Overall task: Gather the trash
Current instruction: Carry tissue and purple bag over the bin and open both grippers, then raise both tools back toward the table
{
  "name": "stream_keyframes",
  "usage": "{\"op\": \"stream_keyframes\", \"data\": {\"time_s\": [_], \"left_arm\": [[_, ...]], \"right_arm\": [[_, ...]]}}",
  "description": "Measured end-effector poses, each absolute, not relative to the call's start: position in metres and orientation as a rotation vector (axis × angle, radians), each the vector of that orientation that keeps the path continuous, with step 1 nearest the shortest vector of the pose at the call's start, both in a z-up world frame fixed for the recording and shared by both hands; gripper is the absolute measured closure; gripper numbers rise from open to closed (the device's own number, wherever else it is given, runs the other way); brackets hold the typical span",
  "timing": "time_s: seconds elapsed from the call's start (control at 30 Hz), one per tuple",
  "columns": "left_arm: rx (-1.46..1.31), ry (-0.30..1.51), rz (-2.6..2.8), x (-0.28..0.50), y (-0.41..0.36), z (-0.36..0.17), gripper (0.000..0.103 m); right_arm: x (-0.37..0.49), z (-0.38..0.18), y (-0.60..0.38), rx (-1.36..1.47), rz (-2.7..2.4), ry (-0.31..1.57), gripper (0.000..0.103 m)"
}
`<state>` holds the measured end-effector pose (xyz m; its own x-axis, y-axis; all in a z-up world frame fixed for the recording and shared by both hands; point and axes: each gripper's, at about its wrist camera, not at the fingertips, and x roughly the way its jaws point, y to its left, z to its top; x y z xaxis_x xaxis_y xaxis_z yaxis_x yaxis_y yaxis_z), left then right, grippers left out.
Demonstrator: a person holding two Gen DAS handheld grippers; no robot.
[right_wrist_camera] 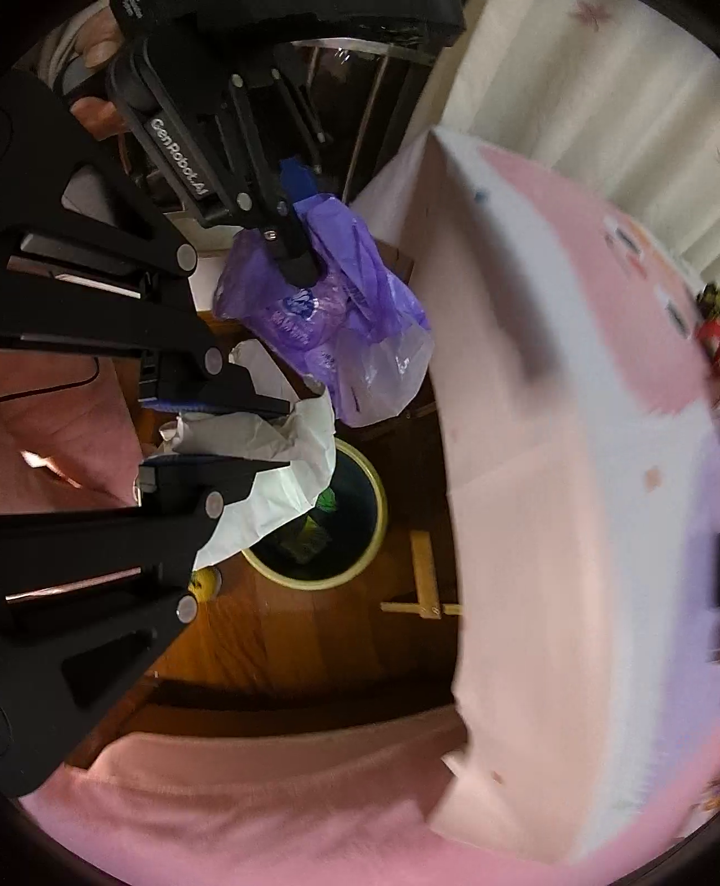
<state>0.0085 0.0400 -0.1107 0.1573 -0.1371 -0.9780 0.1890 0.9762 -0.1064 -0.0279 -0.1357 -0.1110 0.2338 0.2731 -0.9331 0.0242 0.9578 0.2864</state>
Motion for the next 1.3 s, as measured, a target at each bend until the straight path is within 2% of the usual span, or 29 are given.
{"op": "stream_keyframes", "data": {"time_s": [0.4,0.47,0.53,0.57,0.6,0.67,0.73,0.77,0.87,1.0,1.3], "left_arm": [[0.035,1.486,-0.218,0.035,-0.01,-0.288,0.074],[0.041,1.492,-0.225,0.039,-0.018,-0.312,0.068],[0.03,1.511,-0.239,0.043,-0.023,-0.334,0.053],[0.031,1.523,-0.249,0.041,-0.022,-0.345,0.047],[0.039,1.529,-0.253,0.041,-0.022,-0.353,0.037],[0.074,1.522,-0.25,0.039,-0.019,-0.369,0.031],[0.098,1.528,-0.238,0.04,-0.019,-0.379,0.02],[0.099,1.53,-0.234,0.038,-0.015,-0.384,0.02],[0.088,1.524,-0.215,0.04,-0.005,-0.388,0.02],[0.087,1.465,-0.199,0.039,0.002,-0.365,0.02],[0.089,1.367,-0.171,0.046,0.009,-0.281,0.019]], "right_arm": [[0.001,-0.309,-0.181,0.376,0.106,1.402,0.094],[0.002,-0.331,-0.185,0.391,0.115,1.407,0.094],[0.005,-0.353,-0.188,0.391,0.129,1.419,0.091],[0.006,-0.363,-0.19,0.387,0.138,1.427,0.086],[0.004,-0.368,-0.189,0.38,0.138,1.428,0.081],[0.006,-0.38,-0.192,0.369,0.136,1.431,0.064],[0.006,-0.387,-0.195,0.372,0.13,1.435,0.057],[0.006,-0.39,-0.197,0.37,0.125,1.438,0.056],[0.005,-0.39,-0.197,0.354,0.122,1.445,0.052],[0.008,-0.375,-0.191,0.343,0.135,1.431,0.049],[0.011,-0.306,-0.183,0.305,0.107,1.396,0.046]]}}
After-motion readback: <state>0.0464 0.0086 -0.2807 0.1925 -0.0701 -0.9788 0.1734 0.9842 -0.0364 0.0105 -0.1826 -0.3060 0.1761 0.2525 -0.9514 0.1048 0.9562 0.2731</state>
